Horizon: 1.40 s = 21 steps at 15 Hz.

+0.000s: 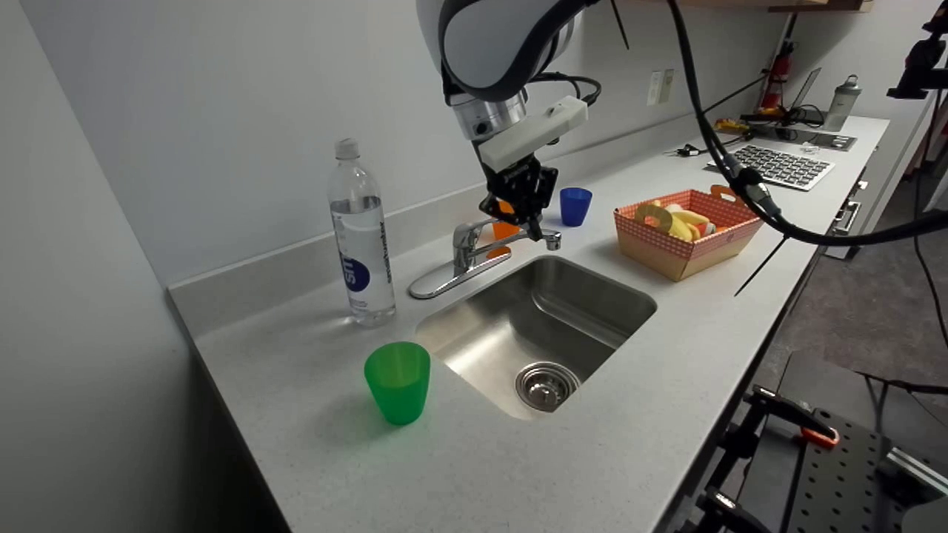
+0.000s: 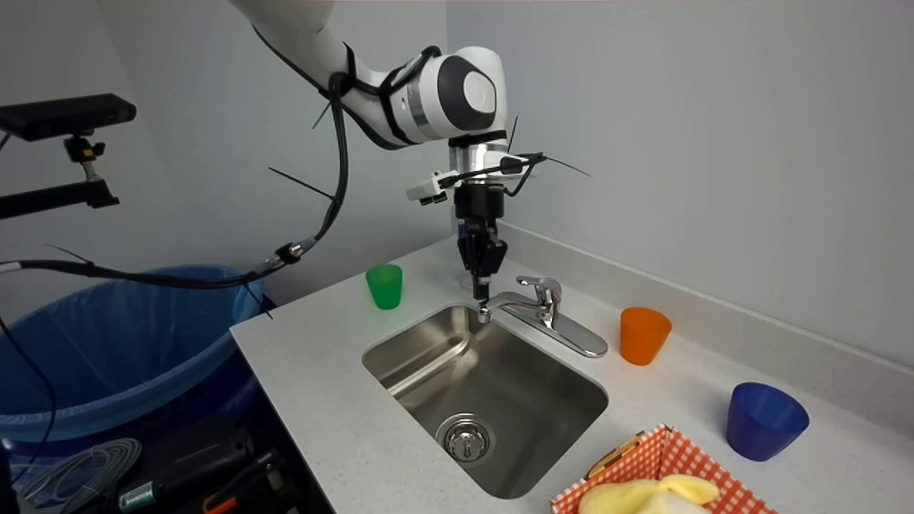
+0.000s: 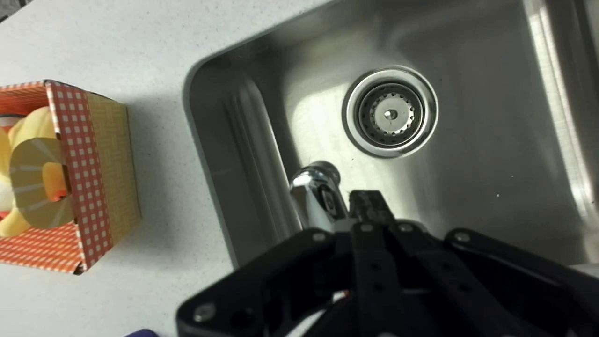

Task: Move the faucet to the right

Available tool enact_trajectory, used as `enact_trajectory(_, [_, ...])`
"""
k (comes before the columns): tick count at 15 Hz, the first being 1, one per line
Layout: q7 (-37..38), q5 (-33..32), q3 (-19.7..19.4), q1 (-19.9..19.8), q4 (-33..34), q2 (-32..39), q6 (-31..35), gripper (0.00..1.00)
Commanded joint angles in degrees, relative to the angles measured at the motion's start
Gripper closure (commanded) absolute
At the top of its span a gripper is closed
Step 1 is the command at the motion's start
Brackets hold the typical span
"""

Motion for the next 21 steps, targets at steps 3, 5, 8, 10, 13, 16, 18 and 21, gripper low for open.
enact_trajectory(3, [-0.43,-1.3,-1.78,-2.35,-3.43,-3.8,-0.39,1.0])
enact_trajectory(5, [-0.53,-1.07,-2.15,-2.96,-4.15,-4.38,-0.31,1.0])
enact_trajectory(8, [-1.31,-0.28,-1.76,-3.37,-3.71,-5.44,0.68,1.0])
enact_trajectory(10, [-1.93,0.2,-1.08,-3.09,-2.83,-6.41,1.57,1.0])
enact_trajectory(13, [-1.54,0.66,0.29,-2.5,-1.85,-7.1,2.76,1.0])
enact_trajectory(16, [-1.56,2.36,1.87,-2.23,-2.02,-6.49,3.15,1.0])
enact_trajectory(18, [-3.19,5.13,2.87,-2.45,-2.32,-5.6,3.18,1.0])
enact_trajectory(21, [-4.19,5.91,3.43,-2.11,-2.76,-4.33,2.61,1.0])
